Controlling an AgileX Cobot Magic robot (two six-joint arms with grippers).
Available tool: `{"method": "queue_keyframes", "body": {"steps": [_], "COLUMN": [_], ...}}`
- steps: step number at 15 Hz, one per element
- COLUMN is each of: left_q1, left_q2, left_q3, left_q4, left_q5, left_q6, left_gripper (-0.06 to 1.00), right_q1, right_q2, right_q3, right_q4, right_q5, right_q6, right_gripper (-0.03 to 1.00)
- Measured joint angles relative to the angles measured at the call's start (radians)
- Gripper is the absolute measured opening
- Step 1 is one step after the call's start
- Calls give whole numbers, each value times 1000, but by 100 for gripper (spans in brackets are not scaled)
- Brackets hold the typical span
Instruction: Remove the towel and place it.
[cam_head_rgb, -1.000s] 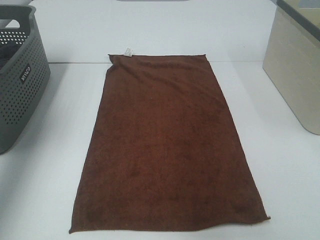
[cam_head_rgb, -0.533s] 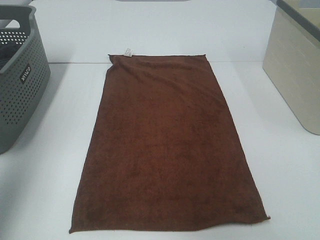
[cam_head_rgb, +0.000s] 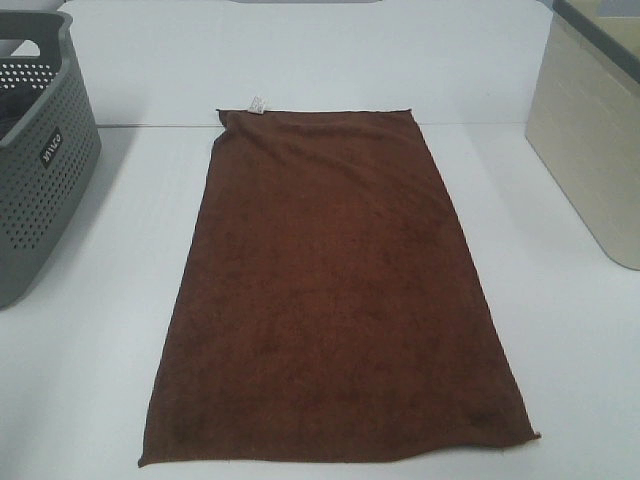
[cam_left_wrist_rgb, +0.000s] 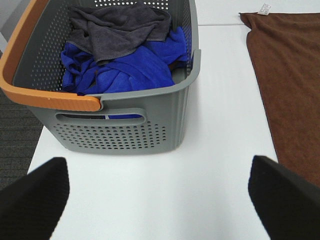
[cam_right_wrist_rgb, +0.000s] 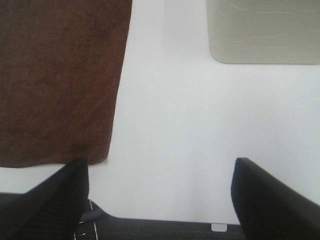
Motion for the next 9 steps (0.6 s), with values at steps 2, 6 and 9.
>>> {"method": "queue_keyframes", "body": {"steps": [2,6,9], "left_q1": [0,0,0], "left_q2": [-133,-370,-454], "left_q3": [61,124,127], "left_q4": [-2,-6,-62], "left_q5": [26,113,191], "left_q6": [16,42,43], "left_gripper": [89,89,89], "right_q1": [0,0,0], "right_q2": [-85,-210,-271], "right_q3": [70,117,123], "right_q4": [-9,-19,-19], "right_q5": [-17,-59,-70], "right_q6": [0,-11,-61], "right_gripper": [76,76,76]}}
